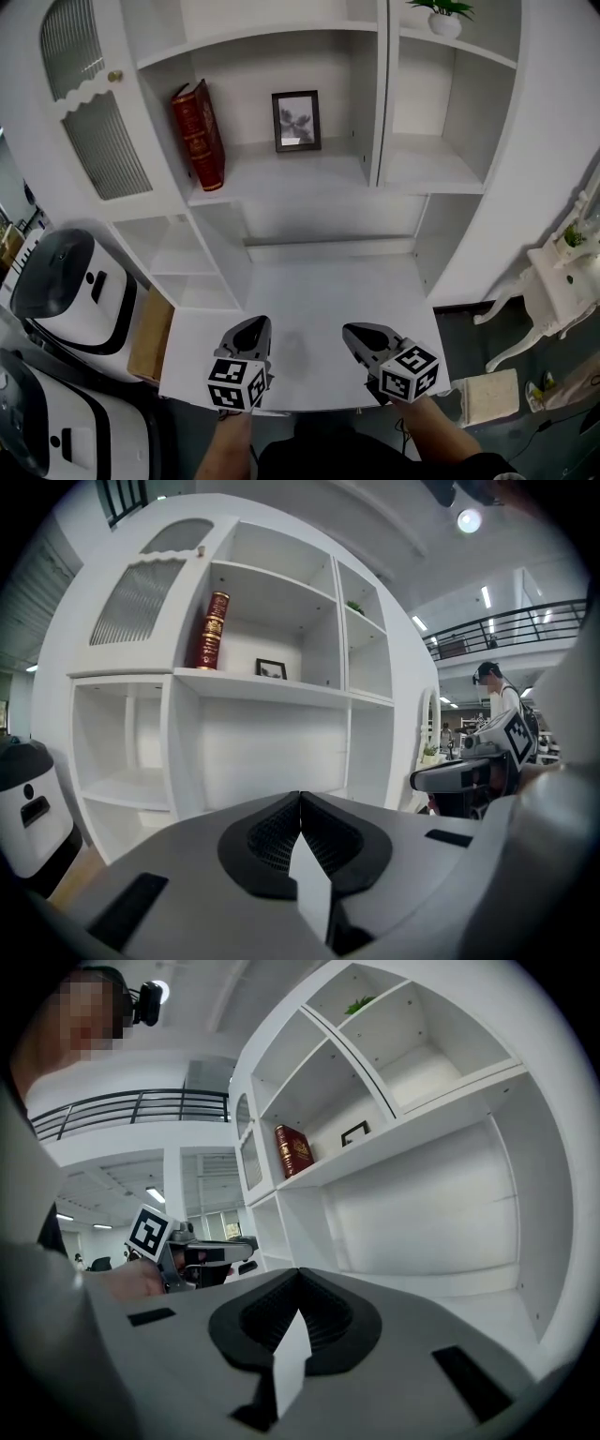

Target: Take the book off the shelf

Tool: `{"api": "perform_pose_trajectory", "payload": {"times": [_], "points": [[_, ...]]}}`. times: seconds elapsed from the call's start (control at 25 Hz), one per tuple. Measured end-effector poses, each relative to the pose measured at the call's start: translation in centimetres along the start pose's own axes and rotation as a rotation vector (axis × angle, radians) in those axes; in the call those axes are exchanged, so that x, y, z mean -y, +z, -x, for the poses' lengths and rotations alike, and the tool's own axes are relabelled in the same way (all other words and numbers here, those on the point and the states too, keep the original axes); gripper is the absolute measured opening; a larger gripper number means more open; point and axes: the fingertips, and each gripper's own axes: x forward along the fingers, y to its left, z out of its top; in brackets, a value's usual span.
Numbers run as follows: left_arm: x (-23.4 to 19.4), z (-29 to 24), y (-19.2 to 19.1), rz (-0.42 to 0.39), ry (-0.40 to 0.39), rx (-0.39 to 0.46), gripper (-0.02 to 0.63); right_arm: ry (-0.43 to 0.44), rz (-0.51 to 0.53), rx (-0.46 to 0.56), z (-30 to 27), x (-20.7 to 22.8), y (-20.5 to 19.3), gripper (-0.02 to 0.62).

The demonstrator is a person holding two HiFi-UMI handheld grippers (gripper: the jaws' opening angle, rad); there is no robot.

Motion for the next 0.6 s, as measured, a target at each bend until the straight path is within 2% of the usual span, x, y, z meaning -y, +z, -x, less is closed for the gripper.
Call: {"api": "perform_pose_trajectory", "payload": {"times": [0.16,0.36,0.6], "points": [[-1.8,-0.6,0.4,0.017,-0.037,0.000,0.011,-0.014,0.018,0.003,-2.8,-0.3,1.6,0.014],[-3.8,-1.0,0.3,0.000,-0.110,-0.040,0.011,-0.008,0.035,-0.011,-6.6,-1.7,2.4,0.014],[-6.5,-0.8,-3.3,0.066,-0.098,-0.092,0.011,0.029,0.048,-0.088,-9.6,-3.1,0.1,0.014]]}}
